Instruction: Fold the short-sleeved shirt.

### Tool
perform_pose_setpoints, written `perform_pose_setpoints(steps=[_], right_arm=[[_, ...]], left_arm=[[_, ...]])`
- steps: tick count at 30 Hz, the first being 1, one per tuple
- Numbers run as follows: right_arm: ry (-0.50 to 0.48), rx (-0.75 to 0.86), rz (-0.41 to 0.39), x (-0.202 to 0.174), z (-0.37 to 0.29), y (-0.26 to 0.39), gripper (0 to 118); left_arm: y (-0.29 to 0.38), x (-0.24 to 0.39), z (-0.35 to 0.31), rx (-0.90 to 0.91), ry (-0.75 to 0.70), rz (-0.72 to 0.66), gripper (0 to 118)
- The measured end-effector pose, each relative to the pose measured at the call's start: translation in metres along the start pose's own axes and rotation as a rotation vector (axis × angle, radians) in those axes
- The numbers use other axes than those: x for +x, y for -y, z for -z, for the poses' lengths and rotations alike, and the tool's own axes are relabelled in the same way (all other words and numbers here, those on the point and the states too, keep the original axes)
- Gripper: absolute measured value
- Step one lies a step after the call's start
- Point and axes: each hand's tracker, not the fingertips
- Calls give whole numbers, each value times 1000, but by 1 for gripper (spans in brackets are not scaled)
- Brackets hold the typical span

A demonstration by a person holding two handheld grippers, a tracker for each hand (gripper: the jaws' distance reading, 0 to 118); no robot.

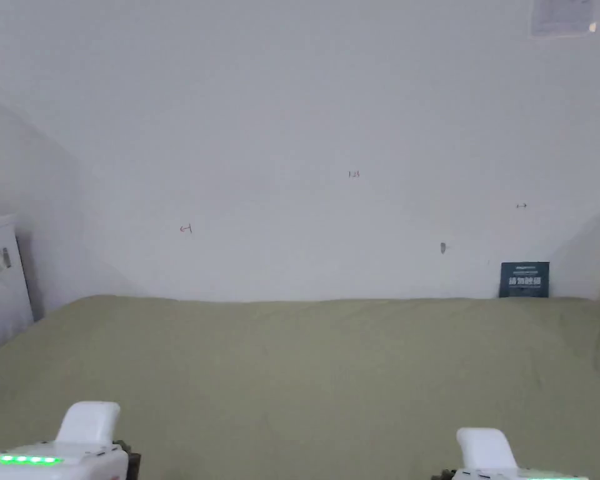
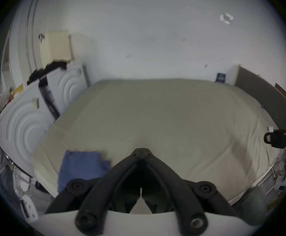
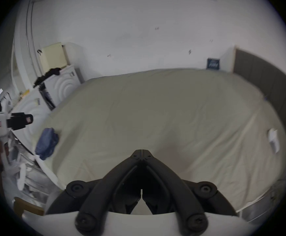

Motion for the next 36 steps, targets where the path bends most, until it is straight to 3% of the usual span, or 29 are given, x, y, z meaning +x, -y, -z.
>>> perform_pose_setpoints(steps=[3, 7, 11, 14, 19, 36], right_arm=[[95, 99, -30, -2, -23, -8, 1], [170, 218, -45, -10, -57, -14, 1], [265, 324, -89, -25, -86, -13, 1], [319, 383, -70, -32, -98, -6, 1], [365, 436, -61, -37, -107, 2, 1], [336, 453, -50, -34, -123, 1, 1]], left_arm=[[3, 63, -22, 68, 46, -15, 0], [5, 111, -51, 123, 36, 117, 0], [2, 119, -75, 264, -29, 55, 0], [-2, 118, -91, 313, -46, 20, 0], [3, 121, -101, 318, -57, 9, 0], [-5, 120, -104, 315, -5, -25, 0]])
